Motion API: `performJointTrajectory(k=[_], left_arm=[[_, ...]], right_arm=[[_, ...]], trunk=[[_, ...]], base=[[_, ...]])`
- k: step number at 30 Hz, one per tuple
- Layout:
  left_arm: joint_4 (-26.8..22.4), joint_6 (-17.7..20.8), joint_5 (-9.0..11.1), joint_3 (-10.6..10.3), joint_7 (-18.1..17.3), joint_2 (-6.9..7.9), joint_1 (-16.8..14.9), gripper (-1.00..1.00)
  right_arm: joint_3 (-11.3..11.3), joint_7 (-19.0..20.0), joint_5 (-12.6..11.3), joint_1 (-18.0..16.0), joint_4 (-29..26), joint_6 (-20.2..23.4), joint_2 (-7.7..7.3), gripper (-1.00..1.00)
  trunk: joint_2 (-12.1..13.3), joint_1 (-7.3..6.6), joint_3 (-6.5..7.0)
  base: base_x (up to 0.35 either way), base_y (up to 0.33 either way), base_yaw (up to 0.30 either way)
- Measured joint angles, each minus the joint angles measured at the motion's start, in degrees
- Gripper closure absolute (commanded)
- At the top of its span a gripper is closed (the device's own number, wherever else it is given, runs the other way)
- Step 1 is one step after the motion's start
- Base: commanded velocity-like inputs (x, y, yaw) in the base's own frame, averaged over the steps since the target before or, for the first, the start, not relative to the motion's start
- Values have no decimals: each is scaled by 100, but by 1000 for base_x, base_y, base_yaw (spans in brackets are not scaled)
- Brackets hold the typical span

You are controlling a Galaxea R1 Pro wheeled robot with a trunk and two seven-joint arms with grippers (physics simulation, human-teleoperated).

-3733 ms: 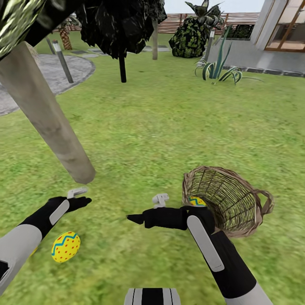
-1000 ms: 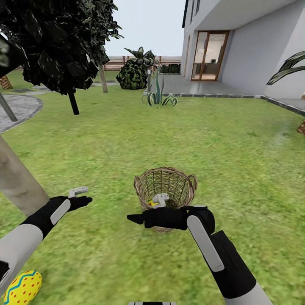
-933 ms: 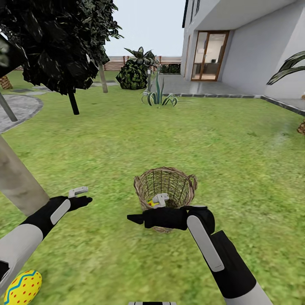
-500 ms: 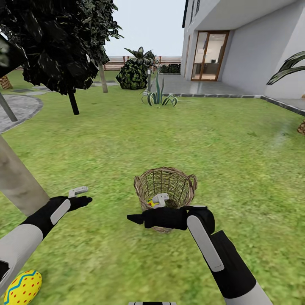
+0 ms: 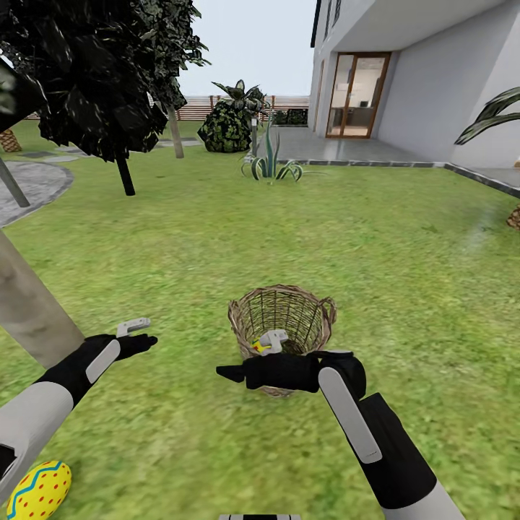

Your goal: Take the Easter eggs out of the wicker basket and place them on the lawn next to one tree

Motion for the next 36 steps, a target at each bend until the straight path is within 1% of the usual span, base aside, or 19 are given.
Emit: performJointTrajectory(k=[6,17,36], left_arm=[[0,0,-1,0,1,0,0,-100],[1,-8,-2,0,4,-1,-1,-100],[0,-22,0,0,8,0,0,-100]], right_arm=[[0,1,-4,0,0,0,0,-100],[1,2,-3,0,2,0,0,-100],[0,2,-4,0,3,0,0,-100]], trunk=[[0,0,3],[0,0,37],[0,0,42]], base=[[0,0,-39],[0,0,-183],[0,0,-8]])
